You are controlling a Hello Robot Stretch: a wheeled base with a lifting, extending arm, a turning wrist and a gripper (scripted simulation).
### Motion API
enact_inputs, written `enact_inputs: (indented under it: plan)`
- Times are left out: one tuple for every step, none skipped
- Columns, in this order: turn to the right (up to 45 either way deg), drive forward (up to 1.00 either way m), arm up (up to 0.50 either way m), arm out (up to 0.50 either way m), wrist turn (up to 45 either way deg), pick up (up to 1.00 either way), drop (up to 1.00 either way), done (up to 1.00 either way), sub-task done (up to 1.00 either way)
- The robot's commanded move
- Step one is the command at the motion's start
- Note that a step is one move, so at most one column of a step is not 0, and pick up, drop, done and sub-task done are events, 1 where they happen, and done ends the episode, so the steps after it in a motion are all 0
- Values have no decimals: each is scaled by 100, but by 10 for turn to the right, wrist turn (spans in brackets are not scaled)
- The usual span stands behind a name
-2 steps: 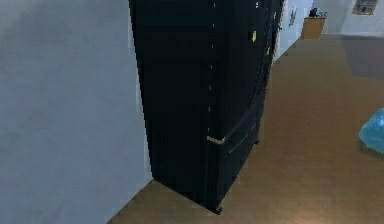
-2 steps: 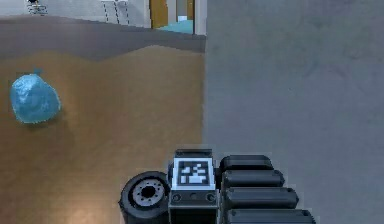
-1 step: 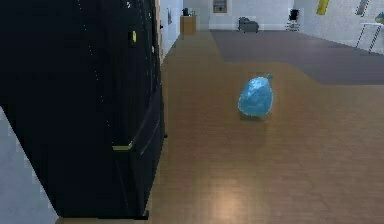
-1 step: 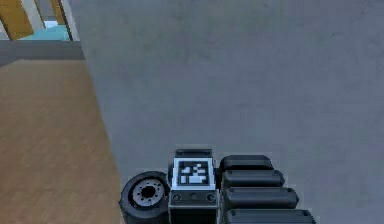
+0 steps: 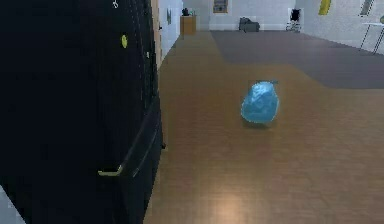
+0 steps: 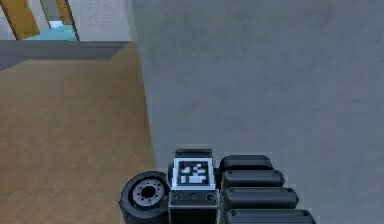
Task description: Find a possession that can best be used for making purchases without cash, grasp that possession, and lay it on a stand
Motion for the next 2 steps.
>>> enact_inputs:
  plan:
    - [300,0,0,0,0,0,0,0,0]
    - [0,55,0,0,0,0,0,0,0]
